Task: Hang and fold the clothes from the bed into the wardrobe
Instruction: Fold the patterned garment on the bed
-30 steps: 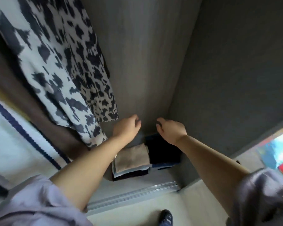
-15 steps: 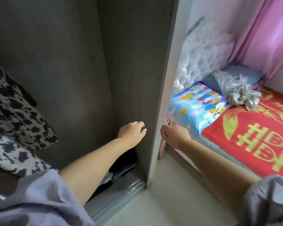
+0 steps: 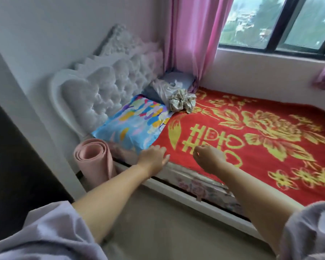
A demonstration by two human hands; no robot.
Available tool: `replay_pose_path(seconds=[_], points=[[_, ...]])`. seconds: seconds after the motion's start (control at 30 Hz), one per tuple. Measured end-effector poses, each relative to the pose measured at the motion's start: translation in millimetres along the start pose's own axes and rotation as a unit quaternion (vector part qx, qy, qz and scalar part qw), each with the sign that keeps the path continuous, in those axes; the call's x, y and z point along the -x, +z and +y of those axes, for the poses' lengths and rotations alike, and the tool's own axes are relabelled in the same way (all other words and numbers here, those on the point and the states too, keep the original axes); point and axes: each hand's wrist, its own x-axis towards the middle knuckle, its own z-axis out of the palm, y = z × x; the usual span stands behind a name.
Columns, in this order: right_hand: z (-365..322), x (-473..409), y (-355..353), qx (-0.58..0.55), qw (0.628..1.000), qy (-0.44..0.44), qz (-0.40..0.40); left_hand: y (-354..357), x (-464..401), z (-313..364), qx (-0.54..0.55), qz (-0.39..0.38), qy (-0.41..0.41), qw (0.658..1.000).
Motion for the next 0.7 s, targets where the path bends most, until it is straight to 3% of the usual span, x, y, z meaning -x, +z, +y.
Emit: replay_pose_path(seconds=[0.2, 0.57, 0.7], points=[[52, -35, 17, 0.005, 1.000, 0.023, -0.010, 19, -74, 15, -0.004, -0.027, 0.029, 0.999], [117, -189, 20, -0.013, 0.996, 0.085, -0.004, 24, -265, -21, -0.006, -0.053, 0.046, 0.997], [141, -226, 37, -0.015, 0.995, 0.097, -0.035, 39, -317, -21, -0.012, -0.070, 0.052, 0.996]])
